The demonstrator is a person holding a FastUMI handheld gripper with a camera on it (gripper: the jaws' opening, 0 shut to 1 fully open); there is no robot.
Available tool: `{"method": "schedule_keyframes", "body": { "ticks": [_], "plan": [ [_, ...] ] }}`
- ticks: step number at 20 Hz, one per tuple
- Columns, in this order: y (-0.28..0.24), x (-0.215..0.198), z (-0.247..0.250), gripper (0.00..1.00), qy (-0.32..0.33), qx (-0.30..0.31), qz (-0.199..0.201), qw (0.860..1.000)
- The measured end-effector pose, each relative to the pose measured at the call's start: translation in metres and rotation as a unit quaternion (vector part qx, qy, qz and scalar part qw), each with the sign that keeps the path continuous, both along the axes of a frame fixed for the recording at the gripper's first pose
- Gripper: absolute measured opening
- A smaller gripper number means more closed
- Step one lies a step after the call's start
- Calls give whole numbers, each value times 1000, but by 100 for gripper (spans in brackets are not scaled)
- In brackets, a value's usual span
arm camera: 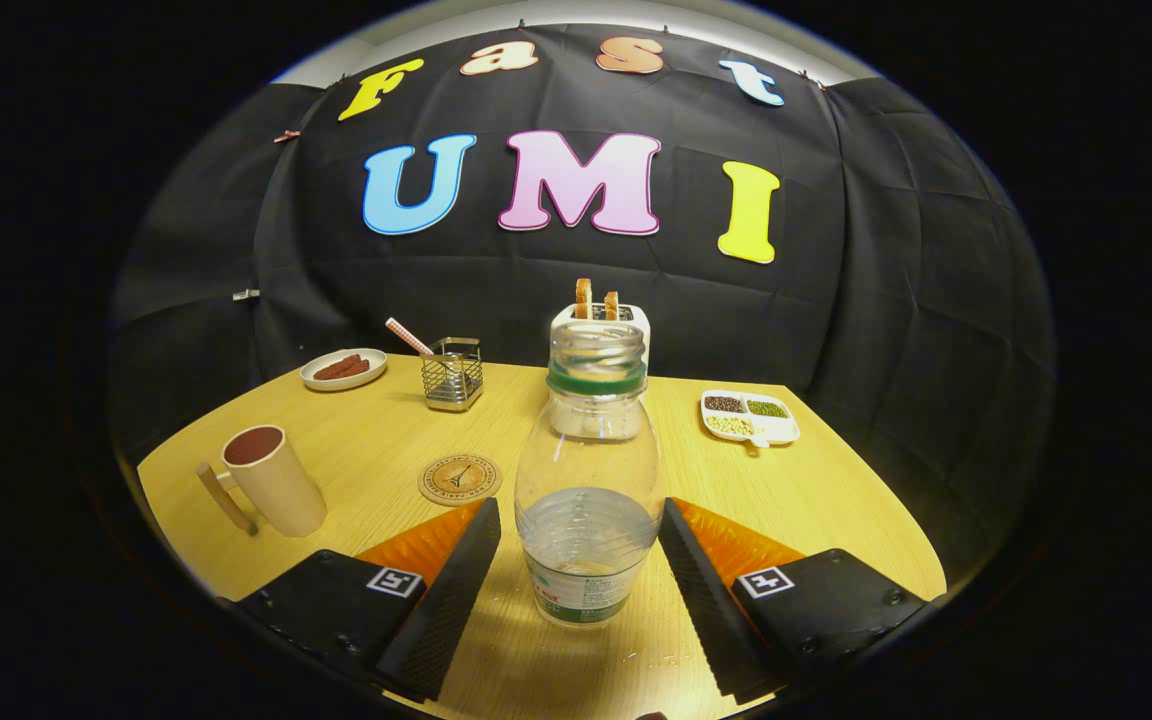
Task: Take the bottle from table, then pour the juice into the cup, finally place the bottle on the coaster
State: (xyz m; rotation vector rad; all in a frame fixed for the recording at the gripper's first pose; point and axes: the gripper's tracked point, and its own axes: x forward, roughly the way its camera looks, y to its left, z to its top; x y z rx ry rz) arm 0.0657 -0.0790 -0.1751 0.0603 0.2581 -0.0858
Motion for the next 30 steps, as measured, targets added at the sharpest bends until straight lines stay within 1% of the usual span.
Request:
{"method": "schedule_keyframes", "body": {
  "ticks": [1,3,4,6,9,14,17,20,22,30],
  "plan": [
    [-1,0,0,98,-1,0,0,1000],
    [-2,2,-1,95,1,2,-1,1000],
    [-4,2,-2,88,2,4,-2,1000],
    [-3,4,-3,81,0,7,0,1000],
    [1,4,-2,80,-1,-5,13,1000],
    [9,7,3,75,-2,-41,39,998],
    [10,8,6,75,4,-57,47,997],
    [8,15,23,75,-3,-86,47,995],
    [11,18,35,75,-7,-91,52,995],
    [48,29,80,74,-2,-120,70,990]
  ]
}}
